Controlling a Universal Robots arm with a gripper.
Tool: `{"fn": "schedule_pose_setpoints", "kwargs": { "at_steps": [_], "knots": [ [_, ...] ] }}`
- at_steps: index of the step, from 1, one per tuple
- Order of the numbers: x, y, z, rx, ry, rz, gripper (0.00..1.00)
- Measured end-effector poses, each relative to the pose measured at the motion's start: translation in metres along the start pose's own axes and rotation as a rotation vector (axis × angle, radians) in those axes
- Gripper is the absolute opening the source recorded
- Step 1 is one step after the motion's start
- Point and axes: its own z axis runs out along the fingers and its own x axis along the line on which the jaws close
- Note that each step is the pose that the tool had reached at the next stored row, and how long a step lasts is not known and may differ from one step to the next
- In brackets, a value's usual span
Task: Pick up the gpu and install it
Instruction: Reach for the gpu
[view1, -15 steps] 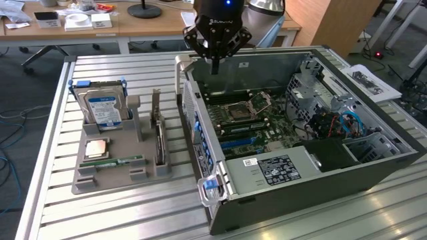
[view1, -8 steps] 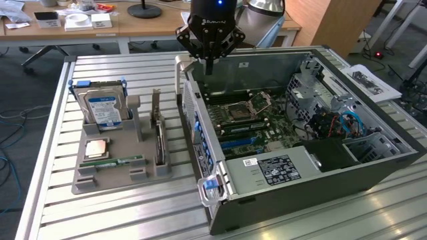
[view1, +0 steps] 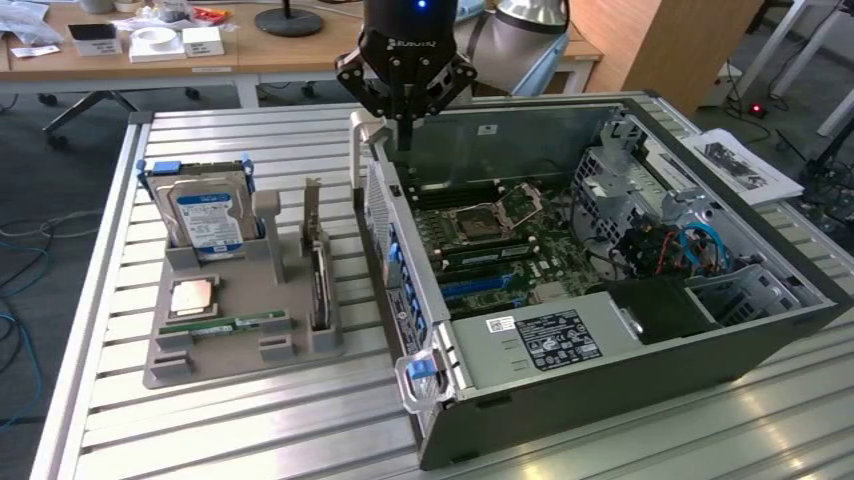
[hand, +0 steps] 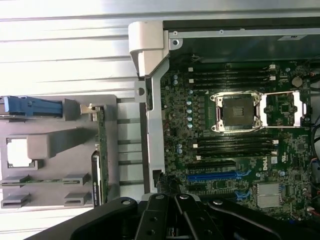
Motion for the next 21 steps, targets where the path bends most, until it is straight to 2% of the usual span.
{"fn": "schedule_pose_setpoints", "kwargs": {
  "at_steps": [8,21],
  "knots": [
    [0.013,-0.0009,-0.0003,0.0000,0.0000,0.000,0.11],
    [0.041,-0.0030,-0.0010,0.0000,0.0000,0.000,0.11]
  ]
}}
